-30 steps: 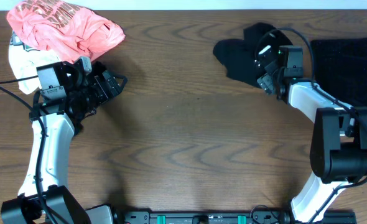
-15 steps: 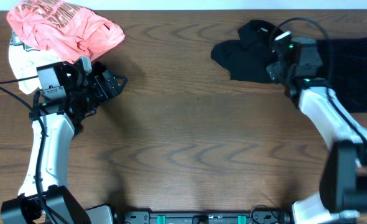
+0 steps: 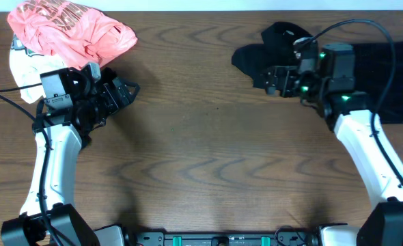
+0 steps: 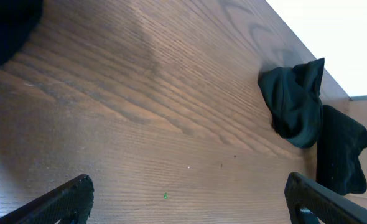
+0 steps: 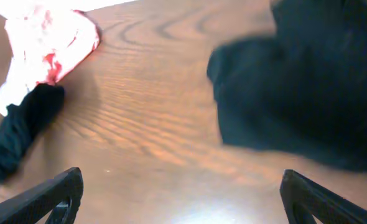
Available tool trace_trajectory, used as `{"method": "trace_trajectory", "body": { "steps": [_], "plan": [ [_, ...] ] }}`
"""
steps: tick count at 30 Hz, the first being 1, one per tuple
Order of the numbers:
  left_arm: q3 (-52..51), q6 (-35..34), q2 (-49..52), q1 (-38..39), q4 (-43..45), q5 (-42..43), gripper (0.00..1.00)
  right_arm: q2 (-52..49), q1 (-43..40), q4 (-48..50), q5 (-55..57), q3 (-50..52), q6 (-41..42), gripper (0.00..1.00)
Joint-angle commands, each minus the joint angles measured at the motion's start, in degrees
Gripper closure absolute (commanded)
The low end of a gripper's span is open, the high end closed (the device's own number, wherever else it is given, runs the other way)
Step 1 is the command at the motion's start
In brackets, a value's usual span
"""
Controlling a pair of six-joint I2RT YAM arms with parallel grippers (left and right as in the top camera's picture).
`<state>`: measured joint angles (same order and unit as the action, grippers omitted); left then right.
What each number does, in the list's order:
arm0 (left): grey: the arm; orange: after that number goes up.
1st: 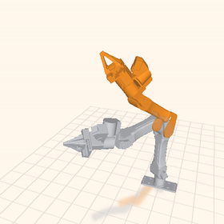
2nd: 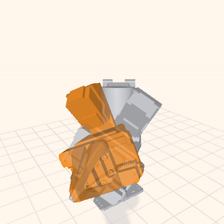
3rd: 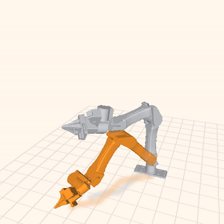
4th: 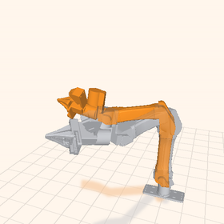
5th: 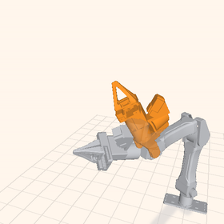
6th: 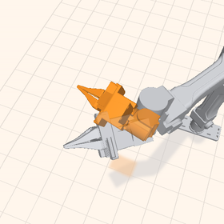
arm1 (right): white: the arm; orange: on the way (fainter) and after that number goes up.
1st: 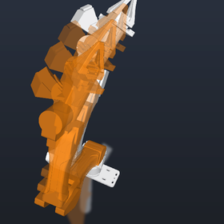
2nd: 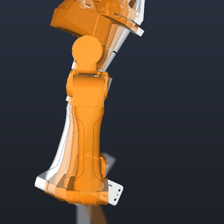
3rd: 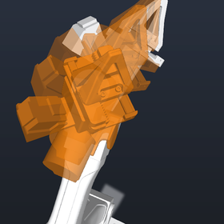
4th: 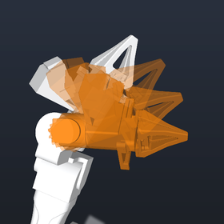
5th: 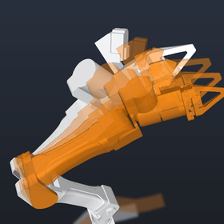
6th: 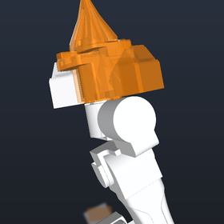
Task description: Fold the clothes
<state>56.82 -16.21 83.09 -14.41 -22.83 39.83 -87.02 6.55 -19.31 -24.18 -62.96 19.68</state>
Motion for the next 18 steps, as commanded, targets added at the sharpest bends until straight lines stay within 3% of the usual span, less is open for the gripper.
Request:
{"method": "trace_trajectory", "body": {
  "steps": [1,11,18],
  "plan": [
    [0.42,1.18,0.00,-0.13,-0.31,-0.44,0.02,-2.43,2.84,-3.02,11.04,0.00,25.64,0.01],
    [0.42,1.20,0.00,-0.13,-1.99,-0.46,0.02,-10.88,11.43,-2.75,34.21,0.04,68.67,0.01],
    [0.42,1.44,0.00,-0.13,-2.47,-0.46,0.02,-18.49,11.37,9.55,35.76,0.04,70.97,0.01]
  ]
}}
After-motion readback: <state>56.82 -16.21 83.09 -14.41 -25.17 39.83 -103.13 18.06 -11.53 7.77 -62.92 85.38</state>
